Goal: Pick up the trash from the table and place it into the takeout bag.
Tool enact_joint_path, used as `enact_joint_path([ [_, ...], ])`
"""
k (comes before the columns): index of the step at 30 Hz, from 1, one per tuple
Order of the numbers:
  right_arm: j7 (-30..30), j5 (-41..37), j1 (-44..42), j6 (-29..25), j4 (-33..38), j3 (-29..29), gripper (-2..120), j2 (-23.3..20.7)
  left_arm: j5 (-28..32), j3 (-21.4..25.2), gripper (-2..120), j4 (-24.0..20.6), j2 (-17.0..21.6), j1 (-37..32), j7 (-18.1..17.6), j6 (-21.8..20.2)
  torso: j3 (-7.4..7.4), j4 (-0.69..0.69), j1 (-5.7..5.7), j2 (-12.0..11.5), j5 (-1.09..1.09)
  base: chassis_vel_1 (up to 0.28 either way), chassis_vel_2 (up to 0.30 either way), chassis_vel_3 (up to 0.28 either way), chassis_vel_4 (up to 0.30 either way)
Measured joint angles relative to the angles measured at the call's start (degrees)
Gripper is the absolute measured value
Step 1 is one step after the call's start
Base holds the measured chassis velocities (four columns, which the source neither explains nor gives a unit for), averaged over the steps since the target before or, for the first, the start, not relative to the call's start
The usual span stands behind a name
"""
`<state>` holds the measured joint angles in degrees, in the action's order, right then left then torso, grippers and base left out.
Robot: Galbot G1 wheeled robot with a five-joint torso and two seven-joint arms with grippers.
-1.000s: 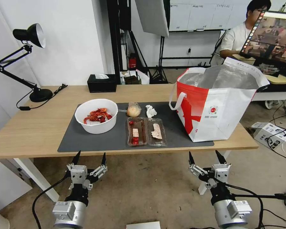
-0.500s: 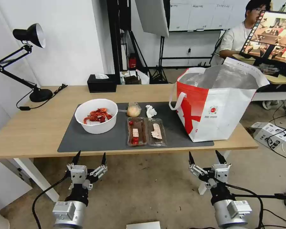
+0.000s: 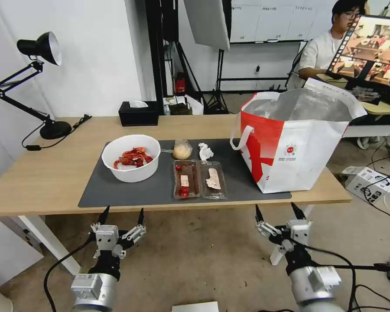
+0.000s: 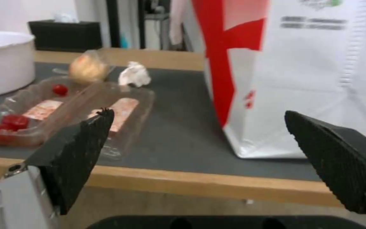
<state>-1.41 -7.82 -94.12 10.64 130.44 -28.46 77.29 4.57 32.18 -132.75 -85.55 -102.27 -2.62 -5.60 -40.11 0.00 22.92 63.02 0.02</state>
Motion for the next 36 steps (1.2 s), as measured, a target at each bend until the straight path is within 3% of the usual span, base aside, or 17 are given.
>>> enact_joint_path([
  [2, -0.1, -0.4, 1.2, 0.5, -0.1, 0.1, 100, -1.1, 1.5, 0.2, 100, -0.4, 0.1, 0.3, -0.9, -1.9, 0.00, 0.04, 0.01, 0.0, 0.00, 0.000, 0.000, 0.000, 0.000],
  [5, -0.7, -4.2, 5.1, 4.4, -0.5, 1.3, 100, -4.8, 6.7, 1.1, 100, -1.7, 0.6, 1.4, -4.1, -8.3, 0.00, -0.01, 0.00, 0.0, 0.00, 0.000, 0.000, 0.000, 0.000],
  [6, -0.7, -4.2, 5.1, 4.4, -0.5, 1.3, 100, -4.8, 6.7, 1.1, 100, -1.7, 0.6, 1.4, -4.1, -8.3, 0.00, -0.01, 0.00, 0.0, 0.00, 0.000, 0.000, 0.000, 0.000],
  [9, -1.7, -10.6, 11.4, 10.8, -1.5, 3.3, 100, -10.7, 11.6, 1.8, 100, -2.9, 1.1, 2.4, -7.0, -14.5, -0.01, 0.00, 0.01, 0.0, 0.00, 0.000, 0.000, 0.000, 0.000],
  [10, -1.7, -10.6, 11.4, 10.8, -1.5, 3.3, 100, -10.7, 11.6, 1.8, 100, -2.9, 1.1, 2.4, -7.0, -14.5, -0.01, 0.00, 0.01, 0.0, 0.00, 0.000, 0.000, 0.000, 0.000],
  [12, -1.9, -13.2, 13.7, 12.1, -2.0, 4.2, 100, -12.7, 15.1, 2.3, 100, -3.8, 1.4, 3.1, -9.1, -18.6, -0.01, 0.02, 0.01, 0.0, -0.01, 0.000, 0.000, 0.000, 0.000],
  [26, -1.5, -13.7, 13.1, 10.0, -2.4, 4.5, 100, -12.1, 16.5, 2.1, 100, -4.1, 1.6, 2.9, -8.5, -16.7, 0.00, -0.01, 0.00, 0.0, -0.02, 0.000, 0.000, 0.000, 0.000],
  [30, -1.5, -15.0, 13.0, 9.7, -2.7, 4.7, 100, -11.9, 15.5, 2.2, 100, -3.6, 1.7, 2.9, -6.0, -15.0, 0.00, -0.01, 0.00, 0.0, -0.01, 0.000, 0.000, 0.000, 0.000],
  [33, -2.9, -21.8, 13.0, 8.8, -2.8, 5.6, 100, -11.5, 14.1, 2.3, 100, -3.0, 2.0, 2.9, -2.2, -12.5, 0.00, 0.00, 0.00, 0.0, -0.01, 0.000, 0.000, 0.000, 0.000],
  [36, -4.5, -27.1, 13.1, 8.1, -2.9, 6.0, 100, -11.0, 13.7, 2.2, 100, -2.6, 2.4, 3.0, -0.7, -11.5, 0.00, -0.01, 0.00, 0.0, -0.02, 0.000, 0.000, 0.000, 0.000],
])
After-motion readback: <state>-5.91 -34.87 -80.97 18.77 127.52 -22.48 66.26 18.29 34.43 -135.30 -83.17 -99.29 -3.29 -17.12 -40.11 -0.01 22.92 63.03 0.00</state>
